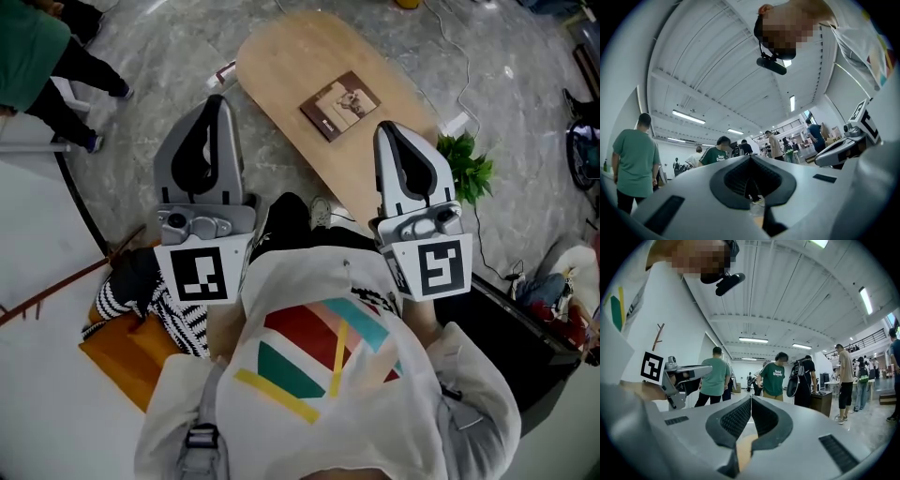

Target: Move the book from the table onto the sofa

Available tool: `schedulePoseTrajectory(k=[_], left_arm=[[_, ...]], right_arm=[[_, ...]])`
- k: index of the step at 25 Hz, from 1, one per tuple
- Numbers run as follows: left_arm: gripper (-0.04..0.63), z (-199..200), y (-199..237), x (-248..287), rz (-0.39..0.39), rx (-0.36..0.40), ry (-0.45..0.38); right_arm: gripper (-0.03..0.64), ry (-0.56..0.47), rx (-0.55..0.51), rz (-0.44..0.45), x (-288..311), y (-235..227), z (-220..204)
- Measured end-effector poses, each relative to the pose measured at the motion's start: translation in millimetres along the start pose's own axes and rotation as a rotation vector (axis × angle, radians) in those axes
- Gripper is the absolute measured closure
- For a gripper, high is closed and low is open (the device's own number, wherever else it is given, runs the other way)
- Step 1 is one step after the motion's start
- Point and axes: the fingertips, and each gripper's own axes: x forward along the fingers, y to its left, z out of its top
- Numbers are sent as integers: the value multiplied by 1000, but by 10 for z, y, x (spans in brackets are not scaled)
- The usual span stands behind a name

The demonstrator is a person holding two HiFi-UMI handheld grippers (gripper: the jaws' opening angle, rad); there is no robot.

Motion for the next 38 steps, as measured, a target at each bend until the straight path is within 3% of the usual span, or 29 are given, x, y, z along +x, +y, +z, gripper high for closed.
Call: schedulePoseTrajectory(k=[8, 11, 15, 18, 23, 29, 33, 38], left_arm=[[589, -296, 217, 636, -60, -20, -9], [589, -493, 382, 833, -71, -66, 6], [589, -896, 644, 1040, -81, -135, 47], [589, -1481, 731, 1007, -89, -204, 135], [589, -2707, 632, 860, -76, -408, 378], [589, -3851, 240, 881, -136, -518, 430], [589, -4494, 6, 826, -123, -506, 467], [589, -5208, -26, 636, -30, -494, 503]], right_arm=[[604, 42, 22, -18, 505, -170, -118], [604, 50, 23, -6, 756, -177, -76], [604, 68, 8, 29, 1192, -121, -175], [604, 142, 24, 9, 1475, -102, -463], [604, 233, 82, -55, 1740, -176, -1166], [604, 326, 242, -3, 2211, -391, -2567], [604, 416, 167, 29, 2428, -579, -3231], [604, 564, 130, 45, 2466, -669, -4164]])
